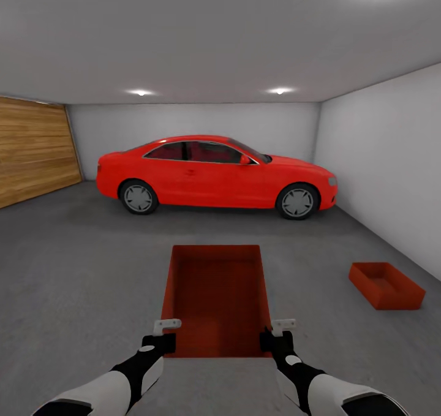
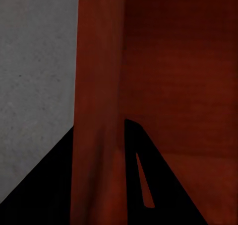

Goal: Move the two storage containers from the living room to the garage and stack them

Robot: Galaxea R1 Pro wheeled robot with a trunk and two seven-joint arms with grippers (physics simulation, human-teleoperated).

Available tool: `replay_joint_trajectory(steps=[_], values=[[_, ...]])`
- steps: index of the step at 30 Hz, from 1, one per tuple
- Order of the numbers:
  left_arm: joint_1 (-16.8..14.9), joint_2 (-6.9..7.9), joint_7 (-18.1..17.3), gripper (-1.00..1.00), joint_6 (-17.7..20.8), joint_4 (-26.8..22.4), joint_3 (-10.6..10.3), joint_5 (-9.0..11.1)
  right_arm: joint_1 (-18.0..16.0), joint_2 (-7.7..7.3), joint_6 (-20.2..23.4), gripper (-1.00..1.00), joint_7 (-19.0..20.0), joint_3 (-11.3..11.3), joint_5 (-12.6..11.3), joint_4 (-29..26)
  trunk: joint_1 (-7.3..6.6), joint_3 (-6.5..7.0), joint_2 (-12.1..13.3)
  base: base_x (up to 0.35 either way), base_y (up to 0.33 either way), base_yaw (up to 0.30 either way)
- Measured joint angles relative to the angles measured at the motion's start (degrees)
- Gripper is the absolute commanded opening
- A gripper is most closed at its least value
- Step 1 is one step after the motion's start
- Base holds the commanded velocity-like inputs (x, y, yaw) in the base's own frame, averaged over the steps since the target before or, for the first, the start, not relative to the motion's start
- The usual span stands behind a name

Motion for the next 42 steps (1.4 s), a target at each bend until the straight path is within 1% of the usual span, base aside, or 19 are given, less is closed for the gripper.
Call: replay_joint_trajectory(steps=[42], values=[[0.01, 0.02, -0.01, -1.00, 0.00, 0.00, -0.04, 0.09, 0.00, 0.02, 0.07, -1.00, -0.06, -0.07, 0.12, -0.03, 0.00, 0.00, 0.00, 0.322, 0.000, 0.000]])
